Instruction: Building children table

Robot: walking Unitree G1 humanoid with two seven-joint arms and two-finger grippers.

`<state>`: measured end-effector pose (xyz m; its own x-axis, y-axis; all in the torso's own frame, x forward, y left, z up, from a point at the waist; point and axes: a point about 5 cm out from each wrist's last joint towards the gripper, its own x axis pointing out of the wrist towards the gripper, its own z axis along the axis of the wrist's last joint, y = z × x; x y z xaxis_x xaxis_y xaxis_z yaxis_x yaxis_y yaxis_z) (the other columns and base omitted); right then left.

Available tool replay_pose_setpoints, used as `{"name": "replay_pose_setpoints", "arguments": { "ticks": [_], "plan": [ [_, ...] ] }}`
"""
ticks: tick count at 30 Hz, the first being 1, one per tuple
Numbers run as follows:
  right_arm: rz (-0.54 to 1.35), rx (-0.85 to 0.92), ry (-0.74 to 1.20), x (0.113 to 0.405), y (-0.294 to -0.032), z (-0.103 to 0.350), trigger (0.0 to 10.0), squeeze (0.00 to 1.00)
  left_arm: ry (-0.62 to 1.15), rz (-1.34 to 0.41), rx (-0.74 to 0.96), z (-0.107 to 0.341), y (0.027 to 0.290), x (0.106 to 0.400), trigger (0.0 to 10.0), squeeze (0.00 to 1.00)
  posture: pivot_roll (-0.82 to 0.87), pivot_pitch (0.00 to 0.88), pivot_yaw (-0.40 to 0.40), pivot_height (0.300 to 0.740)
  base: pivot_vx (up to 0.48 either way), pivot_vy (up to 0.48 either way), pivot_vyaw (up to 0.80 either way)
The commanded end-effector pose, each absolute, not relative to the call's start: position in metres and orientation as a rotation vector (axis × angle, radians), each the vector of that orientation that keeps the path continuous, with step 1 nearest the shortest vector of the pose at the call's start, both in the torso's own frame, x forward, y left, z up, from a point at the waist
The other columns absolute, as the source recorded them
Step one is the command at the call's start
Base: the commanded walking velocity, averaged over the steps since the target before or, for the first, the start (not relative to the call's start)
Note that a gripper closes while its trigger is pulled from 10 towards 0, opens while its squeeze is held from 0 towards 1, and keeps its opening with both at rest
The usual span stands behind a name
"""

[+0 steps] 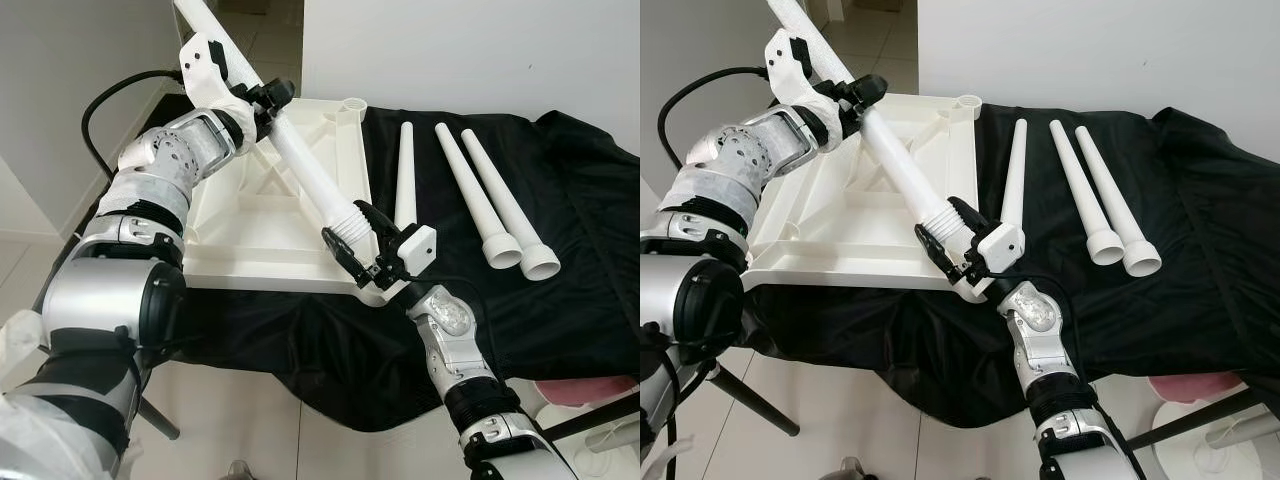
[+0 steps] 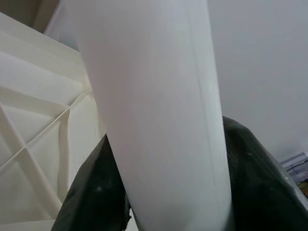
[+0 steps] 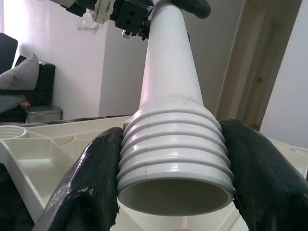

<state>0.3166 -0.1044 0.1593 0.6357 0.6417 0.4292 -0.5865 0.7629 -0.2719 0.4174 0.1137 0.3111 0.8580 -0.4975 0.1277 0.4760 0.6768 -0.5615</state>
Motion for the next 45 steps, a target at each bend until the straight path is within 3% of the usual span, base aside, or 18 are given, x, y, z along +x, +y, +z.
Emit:
{"name": "replay_pose_setpoints", "arguments": {
  "ticks": [1, 6, 7, 9, 10, 11, 21, 22, 23, 25, 26, 27, 28, 29, 35, 45],
  "plan": [
    [0.709, -0.119, -0.532, 0.316, -0.107, 0.160, 10.0, 0.00, -0.060, -0.804, -0.596, 0.323, 0.107, 0.410, 0.0, 0.00, 0.01, 0.030, -0.005, 0.740, 0.000, 0.000, 0.00],
    [0.701, -0.098, -0.510, 0.316, -0.107, 0.157, 10.0, 0.00, -0.086, -0.804, -0.561, 0.326, 0.108, 0.411, 0.0, 0.00, 0.02, 0.031, -0.005, 0.740, 0.000, 0.000, 0.00],
    [0.699, -0.076, -0.495, 0.316, -0.107, 0.156, 10.0, 1.00, -0.088, -0.797, -0.553, 0.326, 0.109, 0.411, 0.0, 0.00, 0.01, 0.032, -0.004, 0.740, 0.000, 0.000, 0.00],
    [0.699, -0.061, -0.485, 0.316, -0.108, 0.155, 10.0, 1.00, -0.088, -0.792, -0.550, 0.326, 0.109, 0.412, 0.0, 0.00, 0.01, 0.030, -0.004, 0.740, 0.000, 0.000, 0.00],
    [0.687, -0.049, -0.482, 0.317, -0.110, 0.155, 10.0, 1.00, -0.090, -0.783, -0.545, 0.327, 0.111, 0.412, 7.0, 0.00, 0.01, 0.034, -0.003, 0.740, 0.000, 0.000, 0.00],
    [0.662, -0.039, -0.483, 0.317, -0.113, 0.155, 10.0, 1.00, -0.096, -0.770, -0.538, 0.329, 0.113, 0.413, 10.0, 0.00, 0.01, 0.033, -0.005, 0.740, 0.000, 0.000, 0.00],
    [0.544, 0.009, -0.456, 0.320, -0.129, 0.155, 10.0, 1.00, -0.180, -0.725, -0.448, 0.341, 0.126, 0.413, 10.0, 0.00, 0.00, 0.038, 0.001, 0.740, 0.000, 0.000, 0.00],
    [0.537, 0.020, -0.453, 0.320, -0.129, 0.156, 10.0, 0.36, -0.201, -0.736, -0.435, 0.344, 0.124, 0.412, 10.0, 0.00, 0.00, 0.038, 0.001, 0.740, 0.000, 0.000, 0.00],
    [0.561, 0.046, -0.421, 0.321, -0.127, 0.156, 8.2, 0.00, -0.225, -0.739, -0.400, 0.347, 0.122, 0.411, 10.0, 0.00, -0.01, 0.038, -0.001, 0.740, 0.000, 0.000, 0.00],
    [0.581, 0.066, -0.396, 0.322, -0.126, 0.155, 8.2, 0.00, -0.243, -0.741, -0.374, 0.348, 0.120, 0.410, 10.0, 0.00, -0.01, 0.038, -0.001, 0.740, 0.000, 0.000, 0.00],
    [0.581, 0.088, -0.383, 0.323, -0.124, 0.157, 2.0, 0.00, -0.265, -0.751, -0.348, 0.350, 0.116, 0.408, 10.0, 0.00, -0.01, 0.040, -0.003, 0.740, 0.000, 0.000, 0.00],
    [0.580, 0.107, -0.366, 0.324, -0.122, 0.159, 5.2, 0.00, -0.284, -0.755, -0.319, 0.352, 0.113, 0.407, 10.0, 0.00, -0.01, 0.040, -0.003, 0.740, 0.000, 0.000, 0.00],
    [0.580, 0.107, -0.366, 0.324, -0.122, 0.159, 5.2, 0.00, -0.284, -0.755, -0.319, 0.352, 0.113, 0.407, 10.0, 0.00, -0.01, 0.040, -0.003, 0.740, 0.000, 0.000, 0.00],
    [0.576, 0.107, -0.352, 0.325, -0.121, 0.160, 10.0, 0.00, -0.294, -0.756, -0.304, 0.352, 0.110, 0.406, 10.0, 0.00, -0.01, 0.041, -0.006, 0.740, 0.000, 0.000, 0.00],
    [0.590, 0.173, -0.318, 0.330, -0.117, 0.168, 10.0, 0.00, -0.331, -0.753, -0.226, 0.353, 0.099, 0.401, 10.0, 0.00, -0.01, 0.044, -0.013, 0.740, 0.000, 0.000, 0.00],
    [0.621, 0.044, -0.282, 0.340, -0.102, 0.195, 10.0, 0.00, -0.437, -0.803, -0.051, 0.354, 0.050, 0.376, 10.0, 0.00, 0.00, 0.043, -0.030, 0.740, 0.000, 0.000, 0.00]
  ]
}}
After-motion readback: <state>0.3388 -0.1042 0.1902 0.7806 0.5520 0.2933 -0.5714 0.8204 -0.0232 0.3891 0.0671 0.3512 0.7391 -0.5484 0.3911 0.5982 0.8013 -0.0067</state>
